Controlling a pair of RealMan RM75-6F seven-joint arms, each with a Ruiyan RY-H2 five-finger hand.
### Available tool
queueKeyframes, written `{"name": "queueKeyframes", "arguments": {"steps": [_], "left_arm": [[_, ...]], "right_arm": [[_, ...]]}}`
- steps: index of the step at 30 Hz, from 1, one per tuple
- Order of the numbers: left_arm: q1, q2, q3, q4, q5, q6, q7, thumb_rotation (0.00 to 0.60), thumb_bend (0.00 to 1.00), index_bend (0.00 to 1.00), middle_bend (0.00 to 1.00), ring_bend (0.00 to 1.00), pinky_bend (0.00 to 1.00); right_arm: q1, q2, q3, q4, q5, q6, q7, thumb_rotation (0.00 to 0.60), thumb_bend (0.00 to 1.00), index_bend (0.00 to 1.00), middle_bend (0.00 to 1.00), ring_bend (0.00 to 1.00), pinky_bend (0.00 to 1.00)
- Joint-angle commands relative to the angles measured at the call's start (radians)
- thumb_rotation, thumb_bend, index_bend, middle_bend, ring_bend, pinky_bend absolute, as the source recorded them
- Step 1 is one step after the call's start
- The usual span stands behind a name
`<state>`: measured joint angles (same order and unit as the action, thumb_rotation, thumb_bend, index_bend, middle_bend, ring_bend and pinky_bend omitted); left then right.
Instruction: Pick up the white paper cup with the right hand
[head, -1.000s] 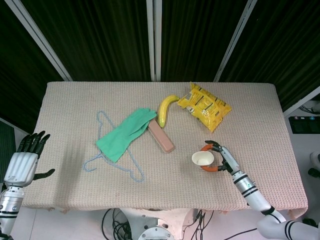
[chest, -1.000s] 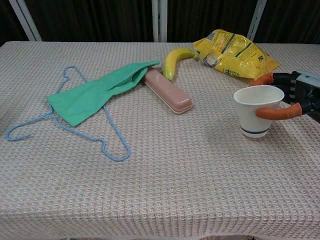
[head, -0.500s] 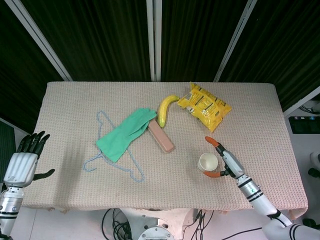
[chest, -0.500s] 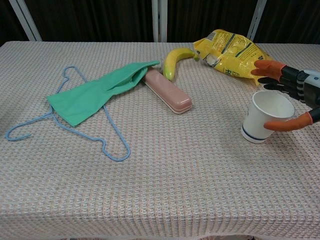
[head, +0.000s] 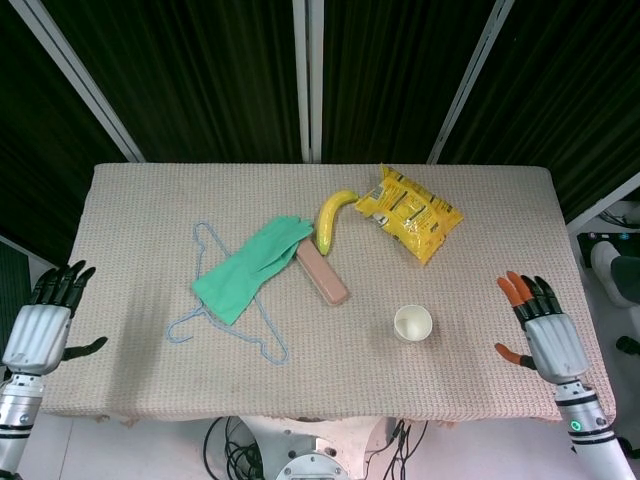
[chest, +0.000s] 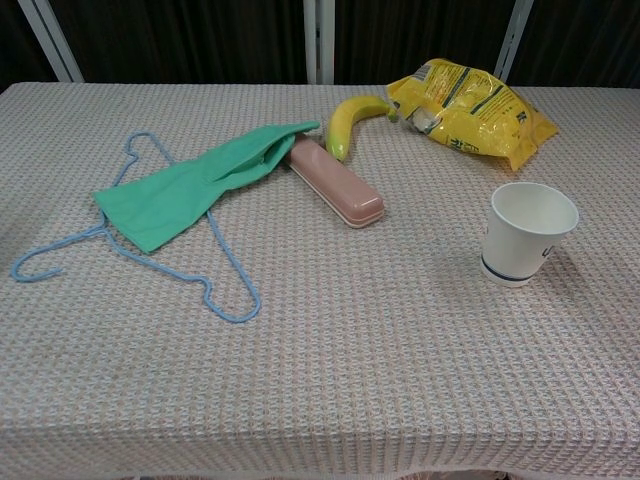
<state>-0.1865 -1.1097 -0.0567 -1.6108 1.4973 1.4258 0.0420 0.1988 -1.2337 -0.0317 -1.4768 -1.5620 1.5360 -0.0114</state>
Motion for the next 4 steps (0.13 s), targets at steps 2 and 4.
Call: {"name": "queueKeyframes", "arguments": {"steps": [2,4], "left_arm": [[-0.003,-0.001,0.0,-0.001,0.001,-0.003,0.001,0.6,0.06,0.02,0.0,0.0,0.0],[-0.004,-0.002,0.0,0.0,-0.001,-0.008,0.006,0.6,0.06,0.02,0.0,0.0,0.0]], "right_arm": [[-0.146,0.142,0.05,-0.214,0.203,0.098,-0.269,0.6,0.0,0.0,0.0,0.0,0.0],[-0.149,0.14,0.054,-0.211,0.213,0.085,-0.272,0.6,0.0,0.0,0.0,0.0,0.0]]}}
